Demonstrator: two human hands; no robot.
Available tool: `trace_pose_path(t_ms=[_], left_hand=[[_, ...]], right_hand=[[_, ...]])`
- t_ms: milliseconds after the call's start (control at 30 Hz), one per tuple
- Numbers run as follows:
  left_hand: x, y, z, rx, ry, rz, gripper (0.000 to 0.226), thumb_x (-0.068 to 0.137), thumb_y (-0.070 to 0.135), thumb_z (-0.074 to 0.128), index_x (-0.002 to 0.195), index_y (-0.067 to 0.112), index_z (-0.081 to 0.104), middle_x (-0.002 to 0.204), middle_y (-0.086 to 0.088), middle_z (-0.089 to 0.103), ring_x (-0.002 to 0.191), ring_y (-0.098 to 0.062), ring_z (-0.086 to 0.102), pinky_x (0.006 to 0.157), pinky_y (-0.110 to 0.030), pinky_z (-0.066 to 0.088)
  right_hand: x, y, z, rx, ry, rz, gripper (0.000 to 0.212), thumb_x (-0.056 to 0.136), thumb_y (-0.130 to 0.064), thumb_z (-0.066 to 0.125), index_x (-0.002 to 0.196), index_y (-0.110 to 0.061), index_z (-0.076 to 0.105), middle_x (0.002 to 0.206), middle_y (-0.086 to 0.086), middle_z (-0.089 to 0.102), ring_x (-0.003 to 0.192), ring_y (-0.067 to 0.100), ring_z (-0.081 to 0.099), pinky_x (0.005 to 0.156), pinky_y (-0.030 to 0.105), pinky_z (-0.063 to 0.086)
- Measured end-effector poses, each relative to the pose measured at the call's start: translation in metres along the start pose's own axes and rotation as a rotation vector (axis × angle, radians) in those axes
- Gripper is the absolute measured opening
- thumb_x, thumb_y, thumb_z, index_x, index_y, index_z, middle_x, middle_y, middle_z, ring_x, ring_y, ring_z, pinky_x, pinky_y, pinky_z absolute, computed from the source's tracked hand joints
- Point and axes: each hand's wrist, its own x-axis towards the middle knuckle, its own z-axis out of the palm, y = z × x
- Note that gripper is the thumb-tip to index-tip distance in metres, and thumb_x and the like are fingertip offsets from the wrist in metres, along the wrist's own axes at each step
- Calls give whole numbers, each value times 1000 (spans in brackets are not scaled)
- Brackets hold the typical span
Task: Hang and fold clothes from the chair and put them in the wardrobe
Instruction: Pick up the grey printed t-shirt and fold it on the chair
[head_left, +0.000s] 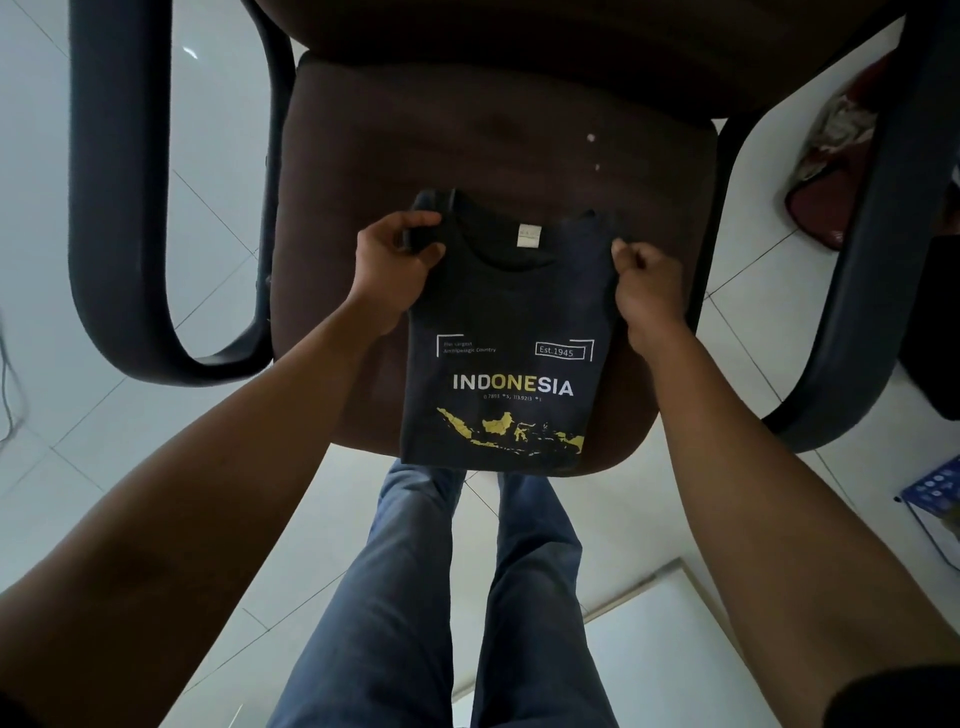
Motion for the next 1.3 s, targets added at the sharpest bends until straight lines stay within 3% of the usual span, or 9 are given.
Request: trace_pose_path(t_ms=[167, 367, 567, 700, 800, 933, 1100, 1200, 1300], left_hand=[[18, -10, -5, 205, 35, 31, 43, 83, 3, 69, 113, 33, 69, 117, 1, 69, 97, -14, 69, 91, -36, 58], [9, -10, -10, 422, 136, 145, 43, 80, 11, 73, 121, 23, 62, 122, -3, 59, 96, -16, 61, 79, -4, 40], [-41, -34, -15, 452, 21, 129, 38, 75, 19, 81, 101, 20, 54, 114, 0, 47, 102, -20, 54, 89, -33, 50], [-66, -57, -14, 401, -100, -8, 31, 77, 18, 82, 93, 25, 57, 124, -1, 47, 108, -22, 53, 87, -30, 51], [-71, -61, -13, 362, -125, -9, 32, 76, 11, 82, 83, 33, 60, 128, -4, 46, 114, -24, 52, 98, -38, 51], [-71, -62, -19, 360, -149, -3, 32, 79, 3, 78, 78, 33, 65, 111, -1, 60, 101, -16, 57, 90, -32, 53], [-75, -58, -24, 346, -159, -51, 36, 84, -9, 64, 89, 25, 71, 92, 3, 67, 83, -9, 60, 63, -9, 51], [-75, -55, -19, 298, -191, -53, 32, 84, -3, 69, 100, 24, 72, 101, -3, 67, 88, -12, 62, 68, -12, 53], [-77, -55, -16, 295, -214, -38, 33, 83, 7, 77, 108, 28, 72, 108, -2, 66, 96, -14, 63, 86, -27, 56]], right_hand=[[0, 2, 11, -51, 99, -122, 27, 95, -29, 66, 109, -6, 72, 96, 0, 69, 87, 9, 61, 77, 20, 48], [-8, 2, 10, -120, 131, -194, 32, 93, -29, 68, 116, -7, 72, 102, -1, 69, 91, 6, 61, 81, 16, 48], [-51, 34, 12, -95, 116, -145, 58, 93, -38, 65, 143, -15, 47, 125, 4, 57, 103, 11, 58, 81, 11, 42], [-81, 57, 18, -88, -30, -140, 79, 90, -45, 68, 154, -27, 26, 148, 2, 46, 120, 11, 53, 83, 11, 42], [-87, 62, 18, -87, -86, -177, 89, 85, -42, 74, 154, -37, 18, 154, -3, 39, 128, 13, 51, 95, 24, 49], [-85, 67, 8, -99, -199, -192, 92, 89, -22, 74, 154, -46, 13, 143, -8, 46, 107, -1, 59, 82, 13, 51], [-89, 82, -2, -68, -145, -143, 89, 85, -22, 77, 149, -49, 20, 146, -2, 48, 120, 16, 60, 97, 45, 56], [-98, 88, 0, -67, -165, -185, 94, 79, -23, 82, 148, -47, 22, 147, -3, 47, 126, 14, 55, 102, 36, 52], [-103, 89, 3, -69, -192, -233, 95, 80, -16, 82, 150, -39, 22, 149, -4, 41, 127, 10, 50, 90, 7, 47]])
